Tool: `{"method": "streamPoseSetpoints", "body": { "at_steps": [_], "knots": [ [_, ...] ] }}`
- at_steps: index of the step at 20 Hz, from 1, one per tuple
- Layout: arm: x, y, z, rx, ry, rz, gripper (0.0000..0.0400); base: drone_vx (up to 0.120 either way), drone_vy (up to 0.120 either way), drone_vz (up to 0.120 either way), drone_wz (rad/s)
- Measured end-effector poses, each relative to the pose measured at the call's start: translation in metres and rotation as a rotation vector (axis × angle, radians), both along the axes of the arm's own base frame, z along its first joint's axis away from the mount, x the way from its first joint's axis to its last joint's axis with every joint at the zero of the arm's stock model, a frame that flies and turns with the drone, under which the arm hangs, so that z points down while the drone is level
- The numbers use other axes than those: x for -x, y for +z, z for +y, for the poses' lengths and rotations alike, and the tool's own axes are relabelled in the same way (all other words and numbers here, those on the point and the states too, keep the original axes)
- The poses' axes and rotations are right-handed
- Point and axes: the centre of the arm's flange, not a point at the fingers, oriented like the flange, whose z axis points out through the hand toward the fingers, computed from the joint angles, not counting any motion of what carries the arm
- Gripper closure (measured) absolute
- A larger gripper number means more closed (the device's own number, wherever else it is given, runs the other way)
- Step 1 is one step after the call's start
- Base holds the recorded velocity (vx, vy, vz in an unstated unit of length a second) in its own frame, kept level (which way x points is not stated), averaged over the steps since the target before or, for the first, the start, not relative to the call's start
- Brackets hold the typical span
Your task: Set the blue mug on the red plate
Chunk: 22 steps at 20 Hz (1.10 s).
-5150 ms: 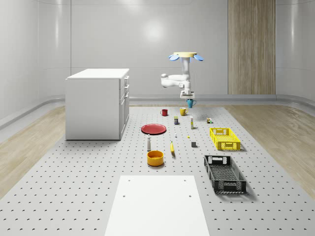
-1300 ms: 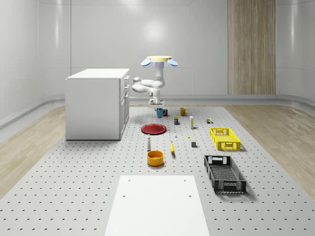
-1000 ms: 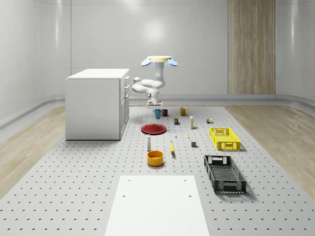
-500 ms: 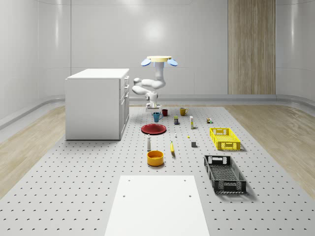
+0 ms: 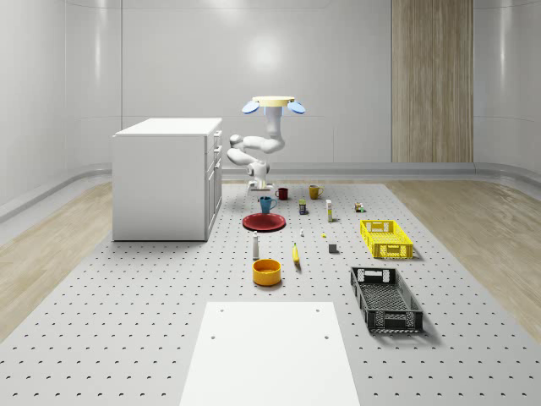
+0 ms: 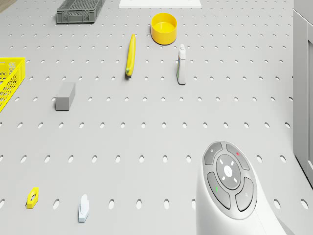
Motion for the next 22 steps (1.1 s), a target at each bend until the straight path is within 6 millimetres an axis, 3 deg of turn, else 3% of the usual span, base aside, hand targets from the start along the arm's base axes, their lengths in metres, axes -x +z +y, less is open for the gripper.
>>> {"method": "streamPoseSetpoints", "body": {
  "at_steps": [12,13,15,17,22],
  "knots": [
    [0.000,0.040,0.003,0.000,0.000,0.000,0.0300,0.000,0.000,0.000,0.000],
    [0.000,0.042,0.003,0.000,0.000,0.000,0.0276,0.000,0.000,0.000,0.000],
    [0.000,0.046,0.003,0.000,0.000,0.000,0.0168,0.000,0.000,0.000,0.000],
    [0.000,0.047,0.003,0.000,0.000,0.000,0.0102,0.000,0.000,0.000,0.000],
    [0.000,0.037,0.003,0.000,0.000,0.000,0.0029,0.000,0.000,0.000,0.000]
  ]
}}
